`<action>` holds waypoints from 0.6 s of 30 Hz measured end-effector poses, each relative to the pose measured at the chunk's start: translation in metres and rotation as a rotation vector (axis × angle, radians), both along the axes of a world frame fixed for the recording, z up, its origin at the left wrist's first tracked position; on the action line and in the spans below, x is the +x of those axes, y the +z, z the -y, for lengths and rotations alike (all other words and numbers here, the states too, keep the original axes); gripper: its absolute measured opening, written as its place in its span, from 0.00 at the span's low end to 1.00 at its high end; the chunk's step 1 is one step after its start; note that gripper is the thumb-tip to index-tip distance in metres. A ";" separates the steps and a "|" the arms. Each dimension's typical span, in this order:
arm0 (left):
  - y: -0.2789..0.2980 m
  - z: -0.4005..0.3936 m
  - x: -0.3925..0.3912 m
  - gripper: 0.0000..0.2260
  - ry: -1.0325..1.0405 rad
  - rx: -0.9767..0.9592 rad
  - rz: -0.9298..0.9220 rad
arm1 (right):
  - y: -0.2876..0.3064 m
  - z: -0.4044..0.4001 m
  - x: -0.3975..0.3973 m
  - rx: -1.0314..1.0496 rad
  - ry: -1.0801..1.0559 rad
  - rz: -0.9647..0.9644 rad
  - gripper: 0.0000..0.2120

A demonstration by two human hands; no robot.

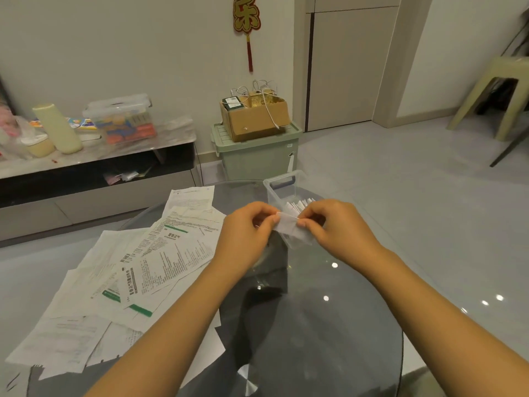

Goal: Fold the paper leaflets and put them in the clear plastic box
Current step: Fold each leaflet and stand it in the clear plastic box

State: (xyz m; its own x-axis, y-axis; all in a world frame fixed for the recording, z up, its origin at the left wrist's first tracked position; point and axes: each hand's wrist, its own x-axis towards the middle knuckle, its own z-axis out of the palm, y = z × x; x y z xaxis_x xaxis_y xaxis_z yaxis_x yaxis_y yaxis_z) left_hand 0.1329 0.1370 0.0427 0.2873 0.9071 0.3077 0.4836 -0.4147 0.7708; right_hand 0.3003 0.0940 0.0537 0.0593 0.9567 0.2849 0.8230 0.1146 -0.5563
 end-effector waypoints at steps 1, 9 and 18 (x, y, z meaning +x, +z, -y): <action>0.001 -0.007 0.008 0.04 -0.006 0.000 0.000 | 0.002 -0.004 0.006 0.012 -0.040 -0.018 0.05; 0.000 -0.047 0.057 0.19 -0.226 0.253 -0.490 | 0.001 -0.031 0.040 0.196 -0.396 -0.092 0.06; -0.016 -0.073 0.080 0.27 -0.450 0.363 -0.754 | -0.009 -0.049 0.040 0.286 -0.426 -0.156 0.07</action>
